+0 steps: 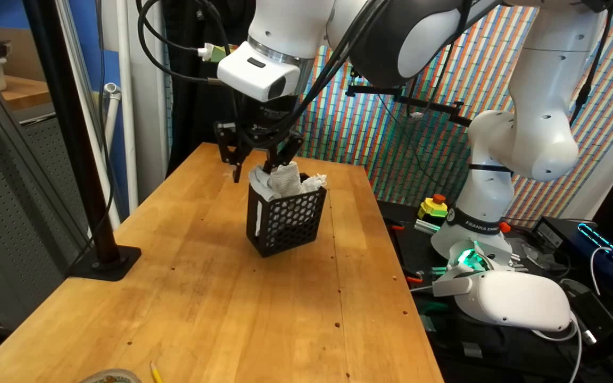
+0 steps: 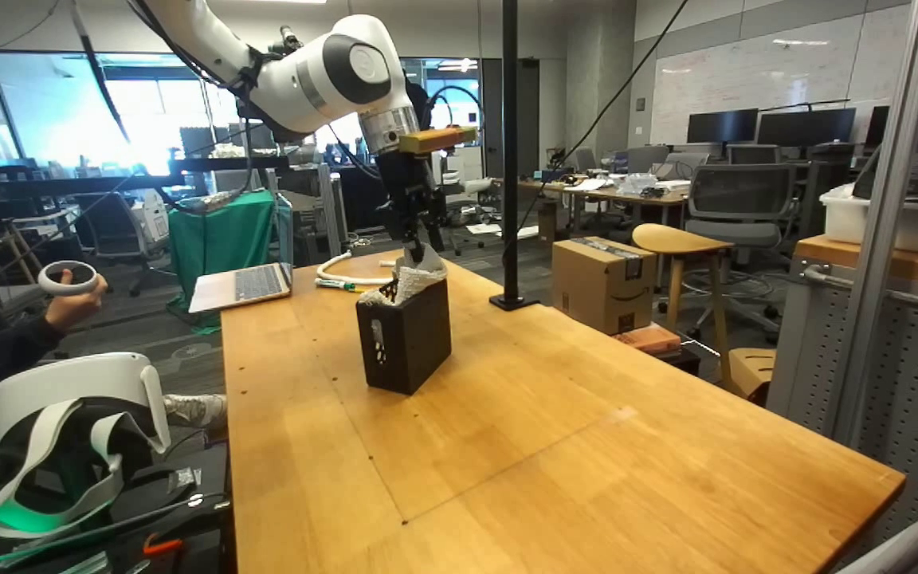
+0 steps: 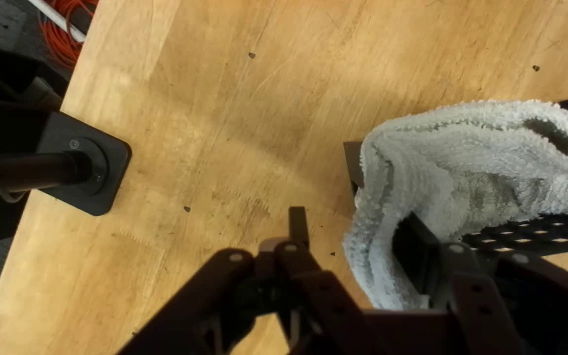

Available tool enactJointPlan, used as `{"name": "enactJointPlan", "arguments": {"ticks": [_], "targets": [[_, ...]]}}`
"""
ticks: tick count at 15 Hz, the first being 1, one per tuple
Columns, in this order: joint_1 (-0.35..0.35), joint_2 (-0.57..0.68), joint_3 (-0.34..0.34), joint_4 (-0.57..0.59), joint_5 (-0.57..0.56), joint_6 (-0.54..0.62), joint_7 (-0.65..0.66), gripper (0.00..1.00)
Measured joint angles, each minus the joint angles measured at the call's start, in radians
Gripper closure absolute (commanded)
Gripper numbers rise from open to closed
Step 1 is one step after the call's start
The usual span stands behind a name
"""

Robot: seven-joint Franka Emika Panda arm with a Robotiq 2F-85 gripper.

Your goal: Pick up the cloth and put it in the box

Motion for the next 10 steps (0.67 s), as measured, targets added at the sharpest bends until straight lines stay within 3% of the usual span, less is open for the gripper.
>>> {"name": "enactJointPlan", "arguments": {"ticks": [2, 10], "targets": [[-0.002, -0.003, -0.004, 0.0, -0.004, -0.009, 0.019, 0.87], [0.01, -0.076, 0.008, -0.09, -0.075, -0.154, 0.124, 0.83]]}}
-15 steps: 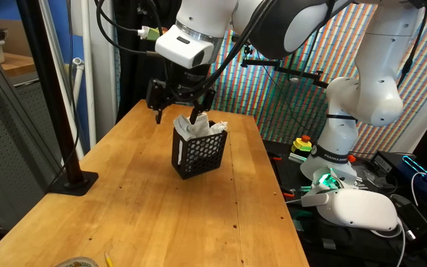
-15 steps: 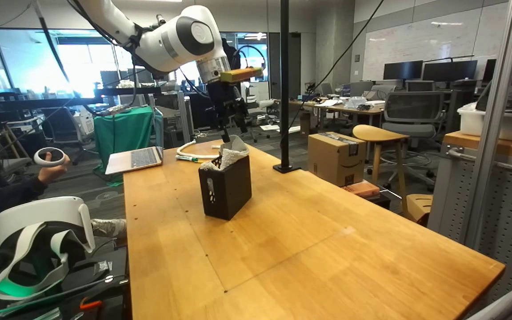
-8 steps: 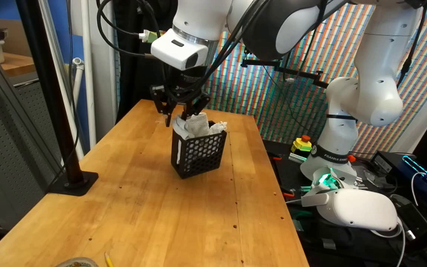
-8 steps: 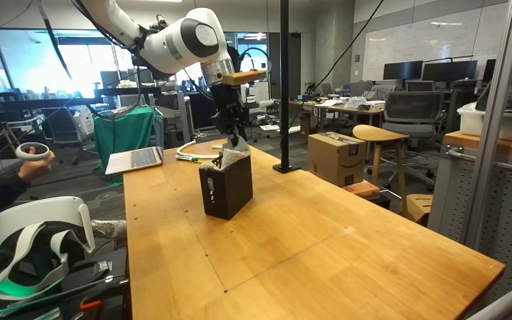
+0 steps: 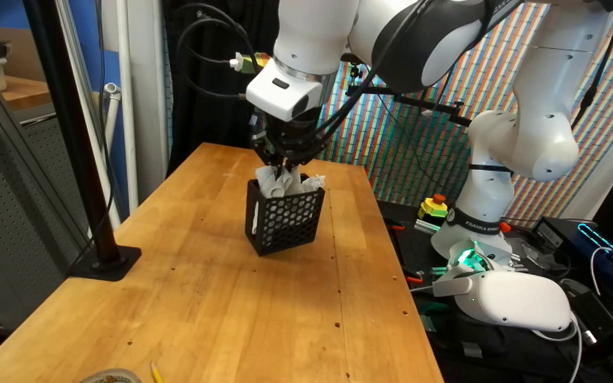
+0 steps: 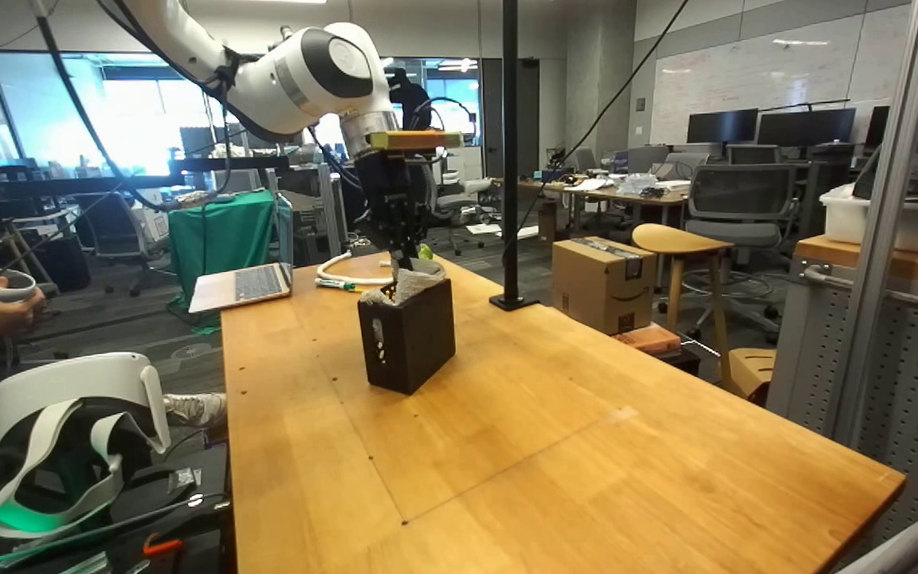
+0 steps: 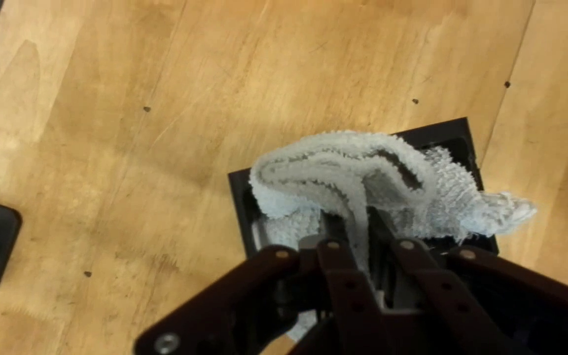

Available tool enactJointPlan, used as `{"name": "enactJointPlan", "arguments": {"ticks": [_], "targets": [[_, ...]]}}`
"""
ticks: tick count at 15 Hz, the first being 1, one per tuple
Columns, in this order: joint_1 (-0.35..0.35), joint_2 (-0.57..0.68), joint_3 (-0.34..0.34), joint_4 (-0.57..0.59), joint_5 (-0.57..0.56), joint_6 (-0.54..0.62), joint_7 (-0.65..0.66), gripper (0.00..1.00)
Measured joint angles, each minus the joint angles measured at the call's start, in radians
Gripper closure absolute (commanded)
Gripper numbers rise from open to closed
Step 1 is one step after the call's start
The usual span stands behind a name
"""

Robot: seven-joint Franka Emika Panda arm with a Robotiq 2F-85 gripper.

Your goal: Pick up the cloth and put it in the box

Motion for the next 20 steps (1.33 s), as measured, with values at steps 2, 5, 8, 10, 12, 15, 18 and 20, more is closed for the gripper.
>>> {"name": "enactJointPlan", "arguments": {"ticks": [2, 5, 8, 10, 12, 15, 18, 20], "targets": [[0.001, -0.023, 0.006, -0.051, -0.003, -0.012, 0.011, 0.84], [0.001, -0.039, 0.01, -0.11, -0.003, -0.012, 0.013, 0.84], [0.0, -0.039, 0.009, -0.142, -0.003, 0.004, 0.012, 0.84], [-0.002, -0.04, 0.005, -0.152, -0.011, 0.022, 0.01, 0.84], [-0.007, -0.04, -0.003, -0.162, -0.018, 0.051, -0.006, 0.84], [-0.024, -0.039, -0.024, -0.174, -0.021, 0.113, -0.085, 0.84], [-0.05, -0.029, -0.051, -0.177, -0.034, 0.188, -0.202, 0.84], [-0.068, -0.01, -0.066, -0.177, -0.034, 0.237, -0.283, 0.84]]}}
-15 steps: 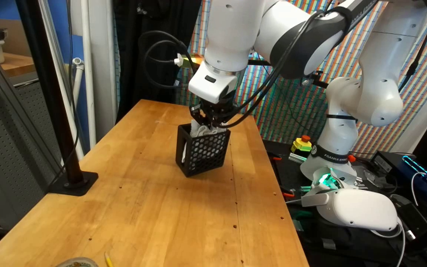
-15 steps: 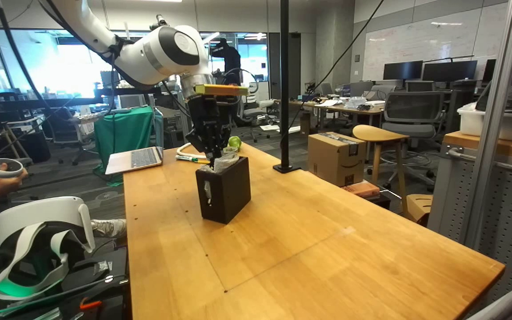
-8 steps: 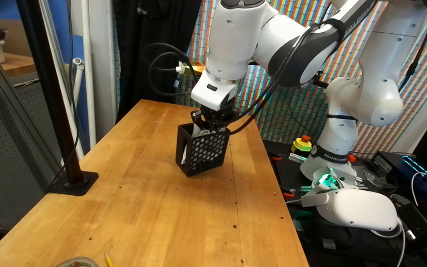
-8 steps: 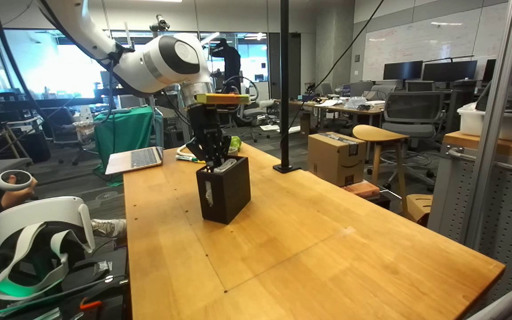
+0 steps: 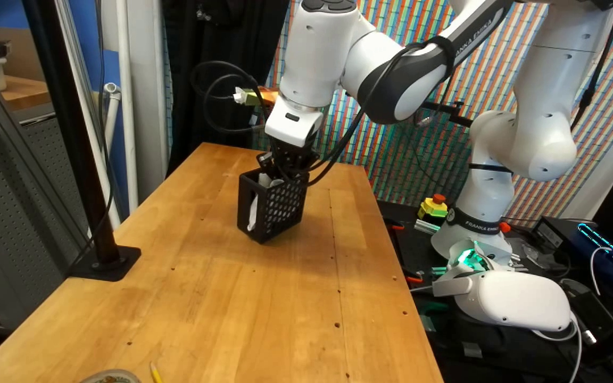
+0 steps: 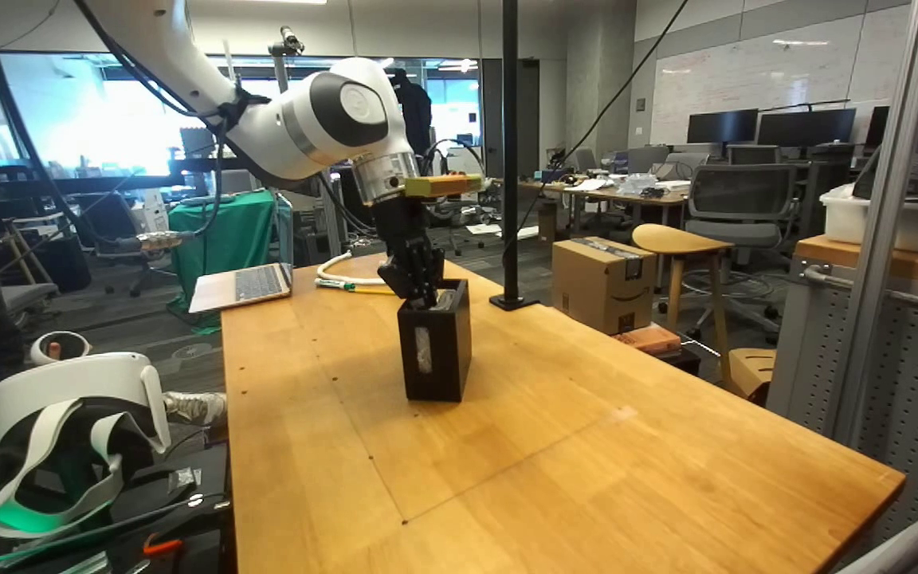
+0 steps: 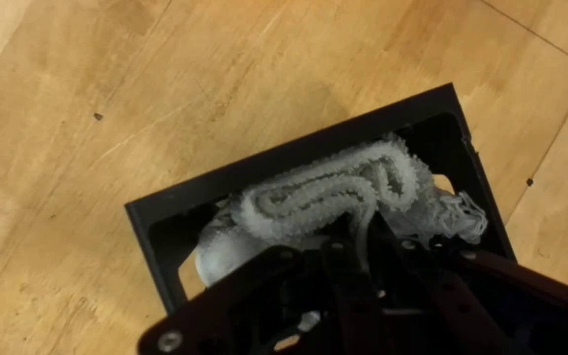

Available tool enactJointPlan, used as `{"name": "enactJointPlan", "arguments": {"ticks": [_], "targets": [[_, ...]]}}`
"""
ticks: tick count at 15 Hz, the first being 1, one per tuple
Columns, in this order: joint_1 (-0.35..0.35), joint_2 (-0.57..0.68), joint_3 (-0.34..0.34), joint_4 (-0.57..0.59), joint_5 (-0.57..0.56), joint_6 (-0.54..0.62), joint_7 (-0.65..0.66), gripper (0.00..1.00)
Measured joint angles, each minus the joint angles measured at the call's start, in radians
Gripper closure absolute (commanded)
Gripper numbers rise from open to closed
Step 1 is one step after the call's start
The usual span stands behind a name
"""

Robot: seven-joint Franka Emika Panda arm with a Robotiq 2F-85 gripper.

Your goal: Pick up the cloth and put it in the box

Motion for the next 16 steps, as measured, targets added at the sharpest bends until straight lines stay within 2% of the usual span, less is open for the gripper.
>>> {"name": "enactJointPlan", "arguments": {"ticks": [7, 9, 13, 16], "targets": [[-0.022, 0.028, -0.007, 0.017, 0.042, 0.066, -0.256, 0.84], [-0.022, 0.03, -0.007, 0.019, 0.047, 0.065, -0.298, 0.58], [-0.021, 0.029, -0.004, 0.019, 0.05, 0.061, -0.3, 0.29], [-0.008, -0.001, 0.003, 0.018, 0.014, 0.054, -0.243, 0.07]]}}
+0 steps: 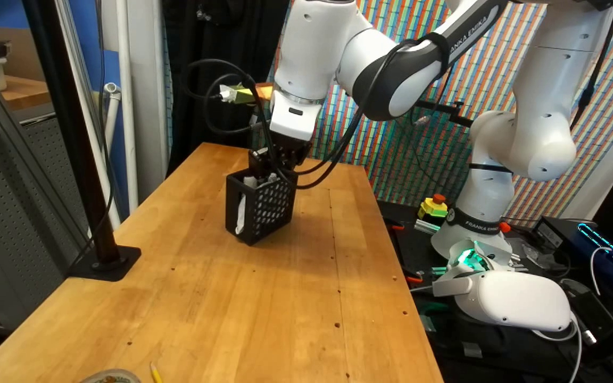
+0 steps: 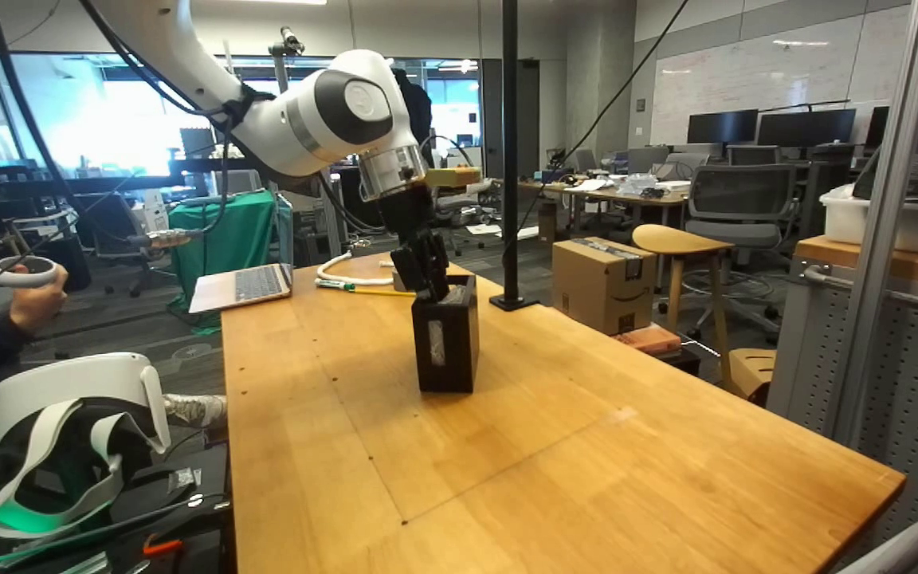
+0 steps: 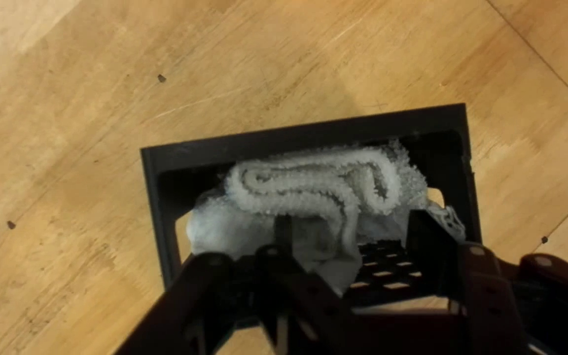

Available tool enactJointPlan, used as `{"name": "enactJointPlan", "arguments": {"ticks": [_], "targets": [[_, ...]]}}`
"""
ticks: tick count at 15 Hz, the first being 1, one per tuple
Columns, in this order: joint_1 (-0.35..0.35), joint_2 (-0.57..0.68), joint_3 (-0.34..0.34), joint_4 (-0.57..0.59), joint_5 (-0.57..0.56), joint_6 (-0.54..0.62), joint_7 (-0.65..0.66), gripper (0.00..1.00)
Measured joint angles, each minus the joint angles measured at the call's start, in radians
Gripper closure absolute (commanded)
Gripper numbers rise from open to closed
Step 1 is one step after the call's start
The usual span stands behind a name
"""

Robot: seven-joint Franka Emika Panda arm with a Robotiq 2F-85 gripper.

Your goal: Pick up the cloth and put it in the box

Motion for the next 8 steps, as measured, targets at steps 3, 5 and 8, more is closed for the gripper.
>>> {"name": "enactJointPlan", "arguments": {"ticks": [3, 5, 8], "targets": [[0.015, -0.064, 0.012, 0.0, -0.028, -0.024, 0.075, 0.0], [0.024, -0.112, 0.023, 0.0, -0.041, -0.041, 0.117, 0.25], [0.032, -0.165, 0.039, 0.0, -0.065, -0.052, 0.159, 0.44]]}}
